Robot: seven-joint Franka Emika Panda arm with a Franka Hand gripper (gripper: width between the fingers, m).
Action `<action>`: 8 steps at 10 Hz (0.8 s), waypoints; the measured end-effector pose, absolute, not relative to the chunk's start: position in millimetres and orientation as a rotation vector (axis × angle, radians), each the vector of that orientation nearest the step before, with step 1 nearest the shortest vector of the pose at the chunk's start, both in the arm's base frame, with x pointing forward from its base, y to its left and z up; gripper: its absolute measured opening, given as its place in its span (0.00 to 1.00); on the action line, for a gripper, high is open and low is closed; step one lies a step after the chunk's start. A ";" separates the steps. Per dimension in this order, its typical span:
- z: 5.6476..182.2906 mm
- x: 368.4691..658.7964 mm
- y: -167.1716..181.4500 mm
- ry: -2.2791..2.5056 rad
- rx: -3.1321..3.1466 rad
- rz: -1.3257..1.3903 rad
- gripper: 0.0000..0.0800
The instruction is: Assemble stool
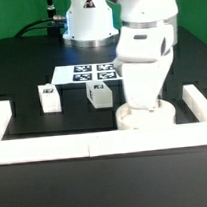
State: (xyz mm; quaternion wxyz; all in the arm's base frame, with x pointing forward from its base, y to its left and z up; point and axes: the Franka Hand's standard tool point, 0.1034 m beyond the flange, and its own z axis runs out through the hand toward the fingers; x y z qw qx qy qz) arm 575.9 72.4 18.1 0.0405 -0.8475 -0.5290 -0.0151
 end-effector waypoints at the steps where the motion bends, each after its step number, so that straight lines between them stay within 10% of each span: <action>1: 17.9 575.9 70.0 -1.615 -2.599 -0.044 0.06; 8: 21.1 575.2 104.5 -1.695 -2.528 -0.062 0.06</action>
Offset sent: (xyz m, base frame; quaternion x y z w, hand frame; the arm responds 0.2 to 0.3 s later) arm 0.0000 0.0000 0.0000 0.0000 0.0000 0.0000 1.0000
